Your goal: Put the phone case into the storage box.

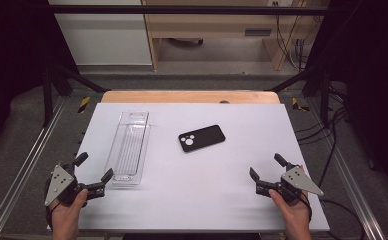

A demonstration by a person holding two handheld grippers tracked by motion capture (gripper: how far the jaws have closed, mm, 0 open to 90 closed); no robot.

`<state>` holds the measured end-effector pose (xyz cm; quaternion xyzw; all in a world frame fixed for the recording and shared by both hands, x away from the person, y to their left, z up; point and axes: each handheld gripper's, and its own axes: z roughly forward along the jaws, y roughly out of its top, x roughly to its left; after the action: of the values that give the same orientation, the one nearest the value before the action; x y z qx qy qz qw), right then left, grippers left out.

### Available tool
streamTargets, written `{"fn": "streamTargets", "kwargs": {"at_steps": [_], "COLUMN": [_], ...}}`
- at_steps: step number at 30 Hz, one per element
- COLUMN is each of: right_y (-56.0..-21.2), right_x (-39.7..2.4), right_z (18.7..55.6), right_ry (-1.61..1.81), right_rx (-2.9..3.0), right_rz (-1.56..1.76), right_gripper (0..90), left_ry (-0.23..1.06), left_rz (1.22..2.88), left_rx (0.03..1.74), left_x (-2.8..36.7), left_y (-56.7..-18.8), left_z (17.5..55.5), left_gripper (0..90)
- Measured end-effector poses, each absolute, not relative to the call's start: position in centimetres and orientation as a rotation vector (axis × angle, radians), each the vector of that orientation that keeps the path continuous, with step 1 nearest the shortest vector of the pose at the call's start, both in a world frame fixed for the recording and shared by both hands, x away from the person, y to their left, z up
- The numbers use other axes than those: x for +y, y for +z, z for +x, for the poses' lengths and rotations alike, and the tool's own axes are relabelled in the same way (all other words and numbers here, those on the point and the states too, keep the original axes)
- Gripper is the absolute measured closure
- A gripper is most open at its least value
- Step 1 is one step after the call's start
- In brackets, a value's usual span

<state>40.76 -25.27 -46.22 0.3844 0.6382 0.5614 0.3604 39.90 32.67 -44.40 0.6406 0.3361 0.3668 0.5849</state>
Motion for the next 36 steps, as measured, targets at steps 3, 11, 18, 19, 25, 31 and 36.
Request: {"fn": "streamTargets", "kwargs": {"at_steps": [3, 11, 18, 19, 25, 31, 36], "right_y": [-46.3, -46.2, -45.7, -45.6, -44.8, -42.3, -41.3], "right_x": [-25.2, -24.5, -23.7, -23.5, -22.5, -20.5, -19.3], "right_z": [40.7, 40.9, 42.0, 42.3, 43.9, 46.3, 47.5], "right_ry": [1.439, 1.390, 1.335, 1.331, 1.278, 1.202, 1.138], "right_rx": [1.647, 1.741, 1.936, 1.954, 2.021, 2.125, 2.181], "right_rz": [1.004, 1.048, 1.106, 1.110, 1.103, 1.050, 1.016], "right_gripper": [5.3, 8.4, 6.8, 6.9, 7.3, 7.3, 7.3], "left_ry": [0.857, 0.855, 0.853, 0.855, 0.851, 0.848, 0.850], "left_rz": [1.492, 1.499, 1.506, 1.507, 1.502, 1.499, 1.497], "left_rx": [0.786, 0.791, 0.790, 0.790, 0.792, 0.792, 0.790], "left_x": [32.7, 32.6, 32.5, 32.6, 32.6, 32.7, 32.7], "left_y": [-44.4, -44.6, -44.6, -44.6, -44.6, -44.6, -44.6], "left_z": [39.9, 40.0, 40.0, 40.0, 40.0, 40.1, 40.1], "left_gripper": [0.2, 0.2, 0.2, 0.2, 0.2, 0.2, 0.2]}}
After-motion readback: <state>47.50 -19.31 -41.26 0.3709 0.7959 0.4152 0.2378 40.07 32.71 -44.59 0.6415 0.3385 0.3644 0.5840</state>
